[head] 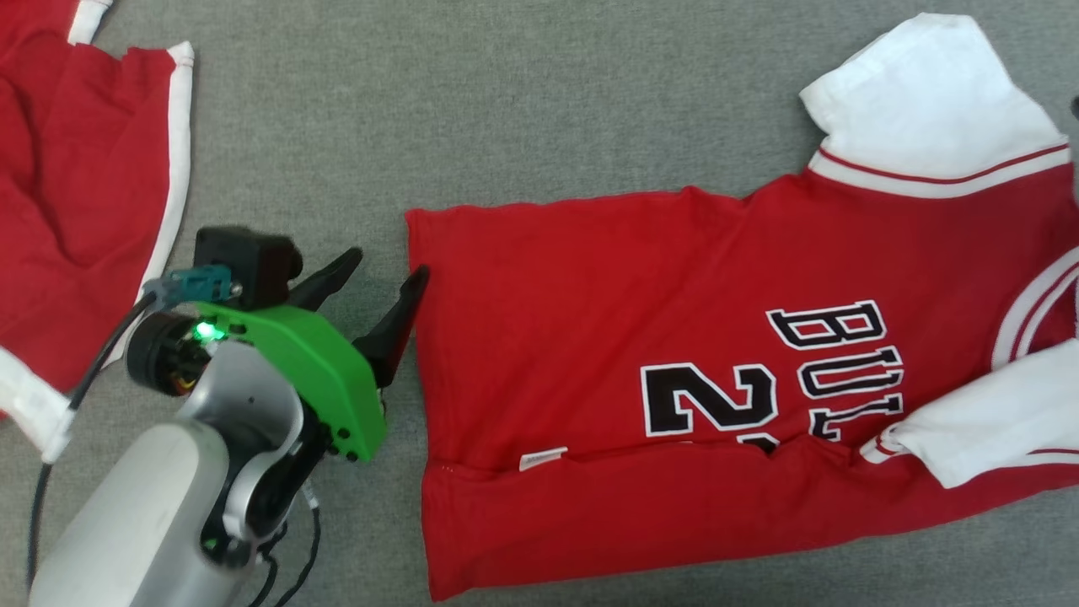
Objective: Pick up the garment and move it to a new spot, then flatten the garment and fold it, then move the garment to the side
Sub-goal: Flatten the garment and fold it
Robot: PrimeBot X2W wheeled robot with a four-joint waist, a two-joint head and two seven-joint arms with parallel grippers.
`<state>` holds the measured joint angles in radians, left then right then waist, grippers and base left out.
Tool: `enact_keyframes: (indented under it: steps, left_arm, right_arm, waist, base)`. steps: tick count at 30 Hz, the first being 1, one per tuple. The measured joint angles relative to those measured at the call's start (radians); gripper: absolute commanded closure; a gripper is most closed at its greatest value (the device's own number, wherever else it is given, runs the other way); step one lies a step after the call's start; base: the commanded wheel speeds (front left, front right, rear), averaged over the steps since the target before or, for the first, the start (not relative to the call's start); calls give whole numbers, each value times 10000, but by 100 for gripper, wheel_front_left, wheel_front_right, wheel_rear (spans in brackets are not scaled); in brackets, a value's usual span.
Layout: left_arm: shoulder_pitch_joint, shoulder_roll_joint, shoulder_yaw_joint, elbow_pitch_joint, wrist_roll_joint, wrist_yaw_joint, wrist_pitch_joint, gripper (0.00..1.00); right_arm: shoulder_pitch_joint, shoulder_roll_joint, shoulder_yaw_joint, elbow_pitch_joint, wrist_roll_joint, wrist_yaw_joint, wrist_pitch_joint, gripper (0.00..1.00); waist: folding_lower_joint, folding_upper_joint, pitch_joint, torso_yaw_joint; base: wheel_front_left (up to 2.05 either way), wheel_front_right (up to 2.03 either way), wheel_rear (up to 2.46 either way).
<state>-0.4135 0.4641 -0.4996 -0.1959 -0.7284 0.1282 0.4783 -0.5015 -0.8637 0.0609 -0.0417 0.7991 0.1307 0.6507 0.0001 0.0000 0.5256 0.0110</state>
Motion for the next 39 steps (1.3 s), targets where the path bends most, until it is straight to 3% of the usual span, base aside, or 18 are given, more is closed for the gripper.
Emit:
enact_keyframes:
  steps: [2, 10, 11, 12, 13, 16, 19, 26, 39]
  left_arm:
    - [-653, -397, -169, 614, -19, -247, 31, 0]
    - [-2316, -1319, -842, 2368, -6, -1168, 77, 0]
    - [-2453, -1398, -899, 2541, -98, -1342, 174, 100]
    - [-2559, -1498, -926, 2688, -257, -1453, 253, 100]
    - [-2635, -1517, -997, 2754, -328, -1595, 374, 100]
    - [-2734, -1576, -1003, 2934, -558, -1762, 431, 100]
    - [-2687, -1563, -911, 3137, -554, -1797, 167, 100]
    - [-2396, -1300, -311, 3049, -514, -1406, -644, 100]
    - [-1844, -1080, -265, 2499, -663, -1179, -520, 100]
  right_arm:
    - [-1050, 577, 466, 573, -288, 0, 188, 0]
    - [-3070, 1559, 1538, 2729, -1085, -4, 784, 0]
    - [-3253, 1595, 1662, 2807, -1005, -6, 855, 0]
    - [-3423, 1647, 1766, 2826, -769, -6, 876, 77]
    - [-3525, 1724, 1841, 2809, -552, -6, 869, 100]
    - [-3745, 1870, 2196, 2587, -119, -2, 347, 100]
    - [-3853, 1524, 2215, 2604, 115, 2, -585, 100]
    - [-3893, 899, 2098, 2786, 692, 0, -2408, 100]
    - [-3246, 349, 2913, 2940, 1450, 0, -2757, 100]
  waist:
    - [0, 0, 325, 153]
    - [0, 0, 993, 956]
    - [-1, 0, 1035, 1046]
    - [-1, 0, 1071, 1118]
    - [-1, 0, 1098, 1158]
    - [0, 0, 1132, 1135]
    - [0, 0, 994, 1068]
    - [0, 0, 390, 750]
    - [-1, 0, 28, 310]
  base:
    - [0, 0, 0]
    - [0, 0, 0]
    - [0, 0, 0]
    - [0, 0, 0]
    - [0, 0, 0]
    - [0, 0, 0]
    - [0, 0, 0]
    - [0, 0, 0]
    - [0, 0, 0]
